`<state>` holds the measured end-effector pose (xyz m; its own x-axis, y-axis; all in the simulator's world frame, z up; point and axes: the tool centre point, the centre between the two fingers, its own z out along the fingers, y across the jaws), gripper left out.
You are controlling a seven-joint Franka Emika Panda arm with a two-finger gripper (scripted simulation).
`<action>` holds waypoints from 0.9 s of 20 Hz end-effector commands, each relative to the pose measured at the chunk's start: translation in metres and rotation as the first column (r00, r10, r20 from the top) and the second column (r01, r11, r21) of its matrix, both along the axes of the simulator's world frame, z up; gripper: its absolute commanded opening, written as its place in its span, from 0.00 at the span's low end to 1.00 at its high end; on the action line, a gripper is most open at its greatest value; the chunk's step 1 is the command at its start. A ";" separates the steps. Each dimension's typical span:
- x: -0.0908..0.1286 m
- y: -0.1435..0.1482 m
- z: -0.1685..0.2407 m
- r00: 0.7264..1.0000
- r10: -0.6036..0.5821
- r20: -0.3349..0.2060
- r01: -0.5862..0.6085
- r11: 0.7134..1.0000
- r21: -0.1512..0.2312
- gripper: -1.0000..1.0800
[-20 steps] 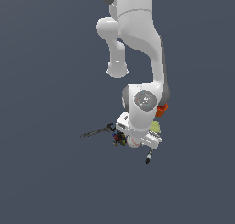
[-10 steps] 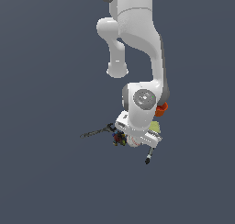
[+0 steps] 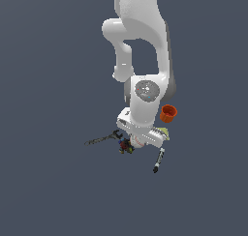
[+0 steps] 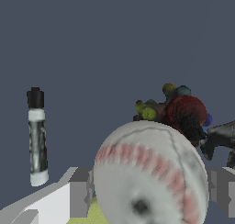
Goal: Pick up a designated object from a clutter of objects.
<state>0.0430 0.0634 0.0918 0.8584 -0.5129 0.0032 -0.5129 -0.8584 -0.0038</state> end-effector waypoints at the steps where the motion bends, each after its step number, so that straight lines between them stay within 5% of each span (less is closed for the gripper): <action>1: -0.007 -0.008 0.016 1.000 0.000 0.003 0.000 1.000 0.000 0.00; 18: -0.080 -0.078 0.146 1.000 -0.002 -0.002 0.002 1.000 0.002 0.00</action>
<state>-0.0300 -0.0075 0.2248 0.8577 -0.5142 0.0000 -0.5142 -0.8577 -0.0035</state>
